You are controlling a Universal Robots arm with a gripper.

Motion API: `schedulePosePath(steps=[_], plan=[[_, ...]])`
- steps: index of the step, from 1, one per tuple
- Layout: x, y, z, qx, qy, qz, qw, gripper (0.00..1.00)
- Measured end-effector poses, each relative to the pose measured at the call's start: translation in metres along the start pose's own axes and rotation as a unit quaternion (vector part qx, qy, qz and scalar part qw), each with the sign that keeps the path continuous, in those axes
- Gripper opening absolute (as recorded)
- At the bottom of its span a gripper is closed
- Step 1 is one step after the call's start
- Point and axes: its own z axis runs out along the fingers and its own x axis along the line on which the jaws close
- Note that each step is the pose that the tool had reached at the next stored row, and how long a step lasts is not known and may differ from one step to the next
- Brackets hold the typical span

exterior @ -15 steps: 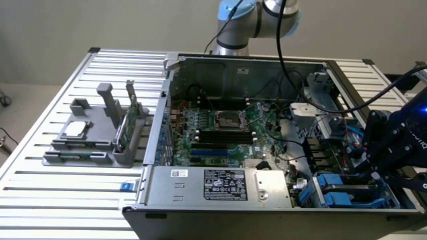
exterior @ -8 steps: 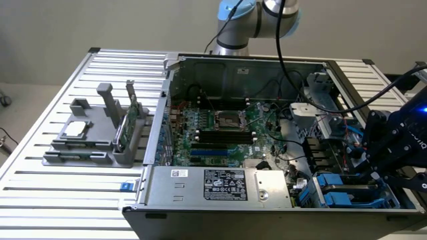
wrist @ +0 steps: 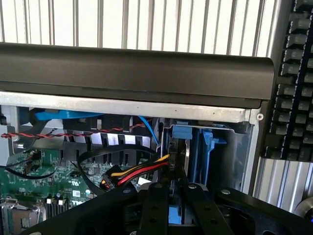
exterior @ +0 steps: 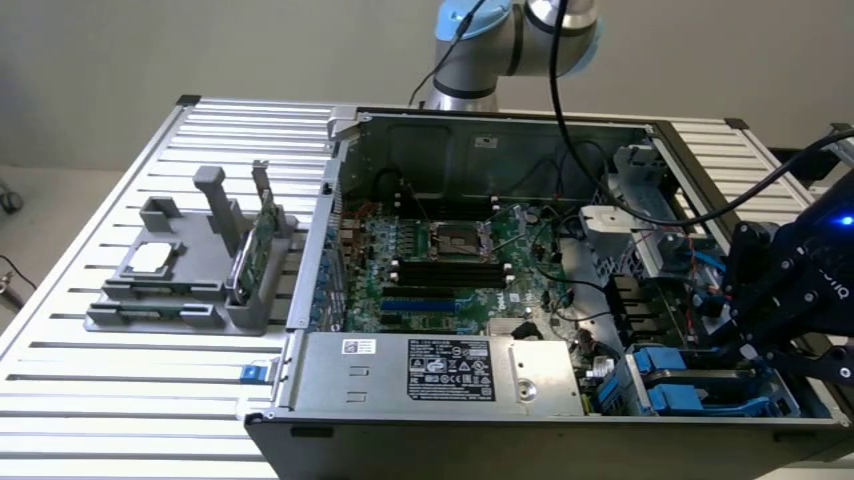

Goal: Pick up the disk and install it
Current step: 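Insert the first disk wire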

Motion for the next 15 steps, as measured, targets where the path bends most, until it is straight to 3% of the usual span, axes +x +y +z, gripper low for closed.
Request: schedulePosePath(steps=[15], plan=[[0.0003, -0.0002, 0.001, -0.0015, 0.0, 0.002, 1.0, 0.18]])
